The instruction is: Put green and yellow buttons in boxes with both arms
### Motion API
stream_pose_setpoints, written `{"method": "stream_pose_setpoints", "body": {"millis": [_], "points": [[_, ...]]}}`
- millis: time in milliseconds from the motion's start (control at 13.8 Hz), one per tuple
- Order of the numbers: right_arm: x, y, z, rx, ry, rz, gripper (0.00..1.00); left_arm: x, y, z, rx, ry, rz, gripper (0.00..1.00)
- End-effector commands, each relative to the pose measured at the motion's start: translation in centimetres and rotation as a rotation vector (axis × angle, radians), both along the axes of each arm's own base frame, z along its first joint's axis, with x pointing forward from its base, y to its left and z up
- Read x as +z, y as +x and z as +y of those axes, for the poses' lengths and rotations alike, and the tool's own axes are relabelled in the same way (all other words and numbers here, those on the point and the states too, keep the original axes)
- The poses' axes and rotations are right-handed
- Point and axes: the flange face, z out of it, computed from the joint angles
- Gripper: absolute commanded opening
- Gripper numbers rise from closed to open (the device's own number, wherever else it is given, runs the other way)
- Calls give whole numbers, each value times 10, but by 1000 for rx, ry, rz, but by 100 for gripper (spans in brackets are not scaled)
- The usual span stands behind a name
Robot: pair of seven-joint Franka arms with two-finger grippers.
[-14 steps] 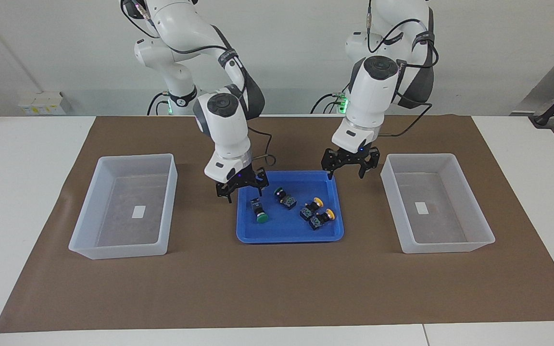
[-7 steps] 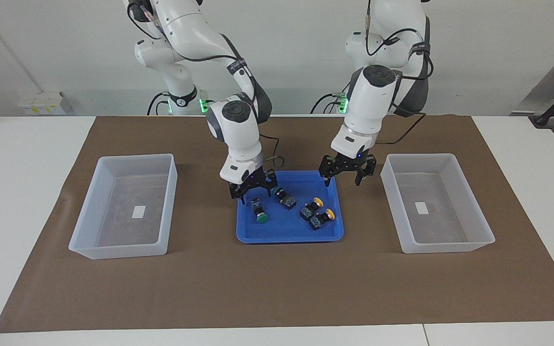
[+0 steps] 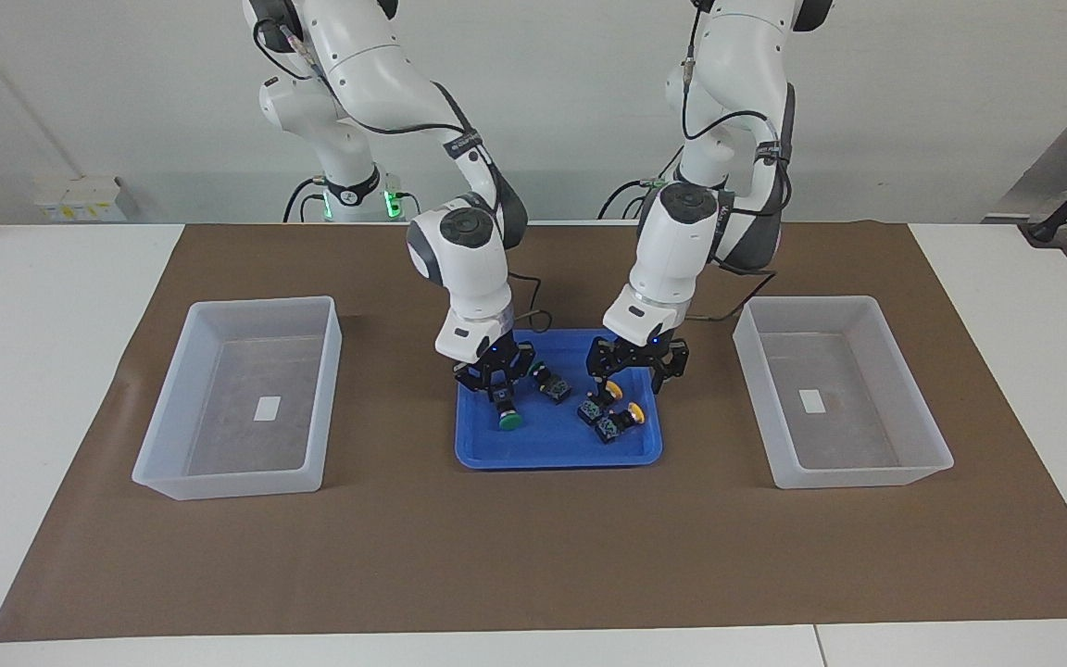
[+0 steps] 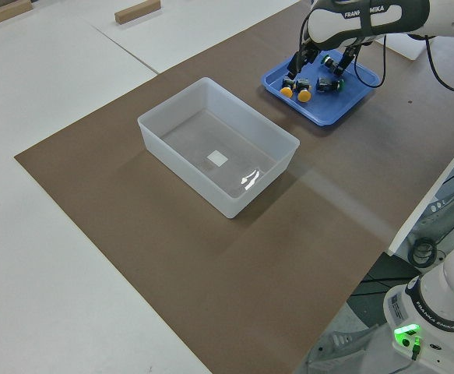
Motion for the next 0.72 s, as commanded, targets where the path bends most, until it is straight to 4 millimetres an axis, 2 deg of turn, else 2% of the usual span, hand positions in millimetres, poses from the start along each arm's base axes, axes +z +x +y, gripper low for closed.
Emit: {"method": "stream_pose_setpoints", "body": {"millis": [0,217,434,651], "points": [[27,2,-11,-34,0,-30,0,-15,1,-9,-10,-12,-16,90],[64,8,-38,-79,-2,-41,0,-28,-1,-14,-4,-9,-2,91],[102,9,-69,-132,-14,-34,0,-30,-3,-15,55,-22,9,93],[129,6,-109,-190,-29,-24,0,-31,-10,-29,20,-19,8,99]]}}
